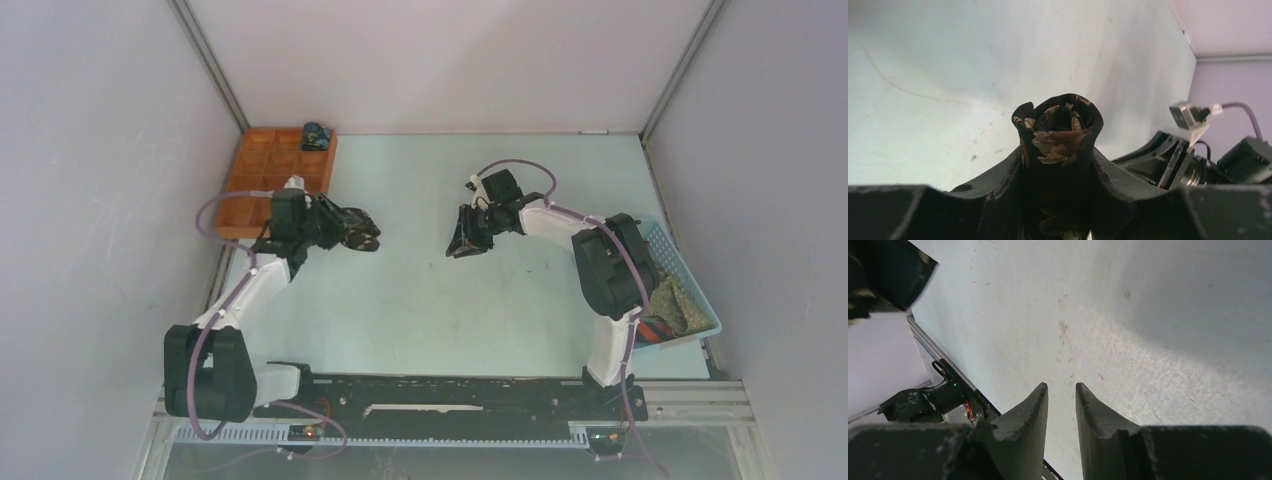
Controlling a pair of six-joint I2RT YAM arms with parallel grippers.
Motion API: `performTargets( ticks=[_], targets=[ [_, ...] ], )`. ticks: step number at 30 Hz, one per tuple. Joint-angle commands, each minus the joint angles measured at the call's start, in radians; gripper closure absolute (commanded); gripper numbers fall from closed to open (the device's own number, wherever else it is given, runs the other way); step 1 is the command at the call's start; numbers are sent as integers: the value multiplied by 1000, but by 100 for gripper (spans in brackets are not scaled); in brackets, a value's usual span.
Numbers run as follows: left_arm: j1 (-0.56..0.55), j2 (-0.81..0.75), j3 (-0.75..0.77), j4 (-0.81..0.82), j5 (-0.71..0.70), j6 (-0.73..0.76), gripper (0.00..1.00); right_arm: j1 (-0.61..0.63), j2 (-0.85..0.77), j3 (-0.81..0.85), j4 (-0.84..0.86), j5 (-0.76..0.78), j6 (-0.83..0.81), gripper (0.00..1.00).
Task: Roll the ties
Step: Place the tie in the storage box.
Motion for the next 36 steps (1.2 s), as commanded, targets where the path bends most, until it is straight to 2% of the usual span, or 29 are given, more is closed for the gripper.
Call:
performTargets(
  ticks=[1, 5, 14, 25, 36],
  targets=[
    [84, 15, 116, -135, -29, 79, 55, 3, -23, 2, 3, -11, -14, 69],
    [178, 52, 175, -163, -32, 90, 55, 4, -18, -3, 5, -13, -14, 69],
    [284, 176, 364, -242, -71, 132, 54, 10, -2, -5, 12, -16, -13, 69],
    [328, 339, 555, -322, -167, 186, 54, 16, 20, -5, 26, -22, -10, 69],
    [353, 447, 583, -325, -213, 201, 53, 17, 37, -5, 35, -29, -5, 70]
  ],
)
